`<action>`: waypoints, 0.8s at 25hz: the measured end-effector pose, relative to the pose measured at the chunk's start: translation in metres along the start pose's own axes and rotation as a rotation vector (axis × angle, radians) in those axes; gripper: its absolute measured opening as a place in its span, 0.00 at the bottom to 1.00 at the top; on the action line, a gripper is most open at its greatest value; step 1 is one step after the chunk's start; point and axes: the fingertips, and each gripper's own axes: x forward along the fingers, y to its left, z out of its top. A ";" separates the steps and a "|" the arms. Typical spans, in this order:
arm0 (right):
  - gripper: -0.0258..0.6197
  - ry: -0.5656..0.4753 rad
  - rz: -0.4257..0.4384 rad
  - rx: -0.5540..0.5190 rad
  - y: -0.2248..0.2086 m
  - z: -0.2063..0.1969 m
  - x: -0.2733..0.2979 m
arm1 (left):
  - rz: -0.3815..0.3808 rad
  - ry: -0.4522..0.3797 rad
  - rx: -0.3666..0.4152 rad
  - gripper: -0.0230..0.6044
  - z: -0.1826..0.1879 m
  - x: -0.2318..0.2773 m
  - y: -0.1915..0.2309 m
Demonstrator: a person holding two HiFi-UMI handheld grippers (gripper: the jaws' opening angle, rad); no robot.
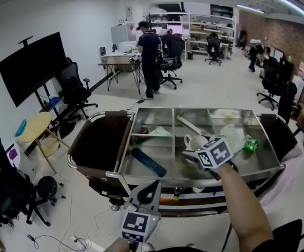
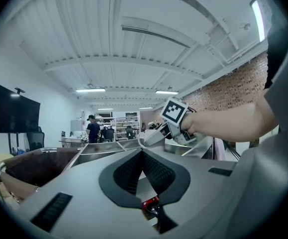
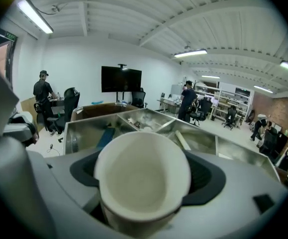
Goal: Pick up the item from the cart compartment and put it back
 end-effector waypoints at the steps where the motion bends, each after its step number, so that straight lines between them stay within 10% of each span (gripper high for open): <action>1: 0.74 0.022 0.002 0.001 -0.001 -0.004 0.008 | 0.002 0.000 -0.001 0.04 0.000 0.001 0.001; 20: 0.87 0.115 0.038 -0.046 -0.001 -0.024 0.051 | -0.004 0.018 -0.002 0.04 -0.005 0.014 0.007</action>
